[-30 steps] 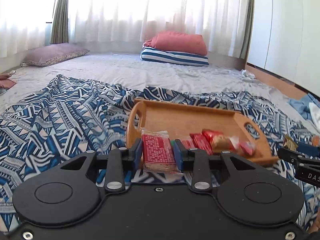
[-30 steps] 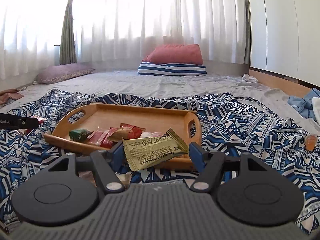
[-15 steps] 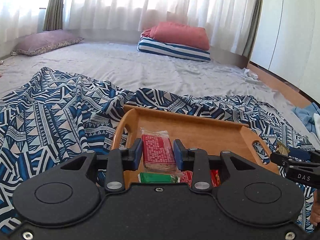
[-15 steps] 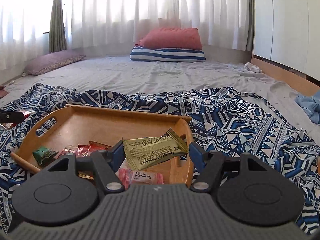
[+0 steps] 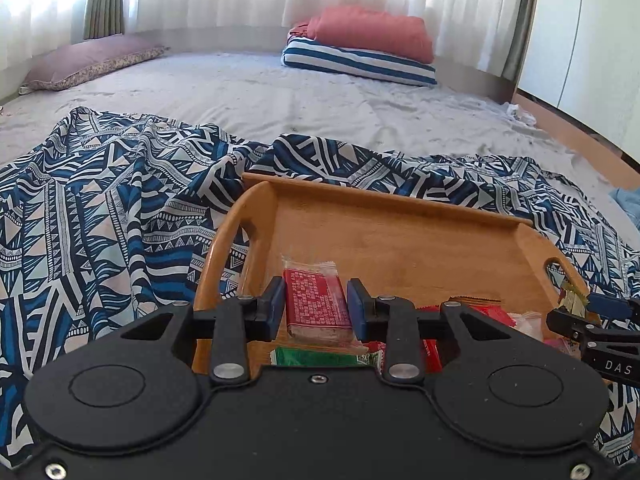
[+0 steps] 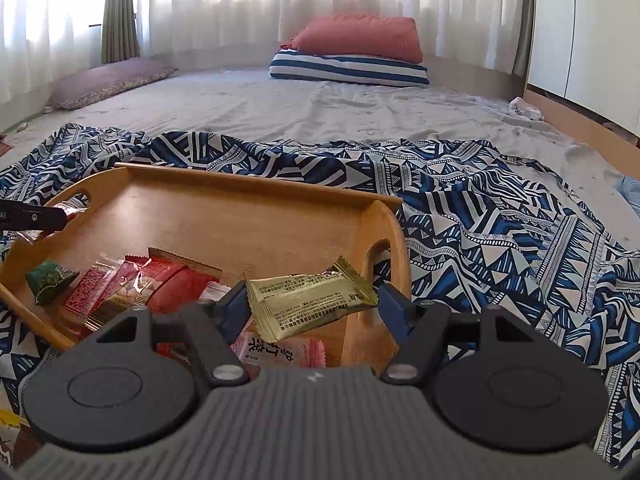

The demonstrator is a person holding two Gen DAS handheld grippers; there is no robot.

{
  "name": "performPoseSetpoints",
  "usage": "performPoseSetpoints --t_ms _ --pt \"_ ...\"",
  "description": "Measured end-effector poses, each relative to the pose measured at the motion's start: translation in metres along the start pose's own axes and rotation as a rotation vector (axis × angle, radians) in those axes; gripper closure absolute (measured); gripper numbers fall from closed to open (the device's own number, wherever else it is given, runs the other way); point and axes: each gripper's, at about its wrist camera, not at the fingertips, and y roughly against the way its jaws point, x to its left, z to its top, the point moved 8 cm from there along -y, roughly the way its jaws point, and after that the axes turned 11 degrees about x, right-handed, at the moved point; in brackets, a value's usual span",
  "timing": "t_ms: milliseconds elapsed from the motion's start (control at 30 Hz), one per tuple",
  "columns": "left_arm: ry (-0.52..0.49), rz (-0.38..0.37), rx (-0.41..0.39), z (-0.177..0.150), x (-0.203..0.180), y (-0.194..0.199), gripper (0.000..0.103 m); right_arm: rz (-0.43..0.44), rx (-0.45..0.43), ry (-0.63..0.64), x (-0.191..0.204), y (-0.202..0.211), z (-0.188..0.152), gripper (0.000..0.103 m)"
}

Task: Organize snacks
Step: 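Carry the red bar in the left tool while the right tool carries the gold packet over the tray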

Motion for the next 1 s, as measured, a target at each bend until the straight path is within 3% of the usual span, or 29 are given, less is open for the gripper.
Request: performPoseSetpoints --t_ms 1000 --pt "-0.009 0.029 0.038 -0.010 -0.001 -0.025 0.071 0.054 0.010 -0.013 -0.001 -0.014 -0.005 0.029"
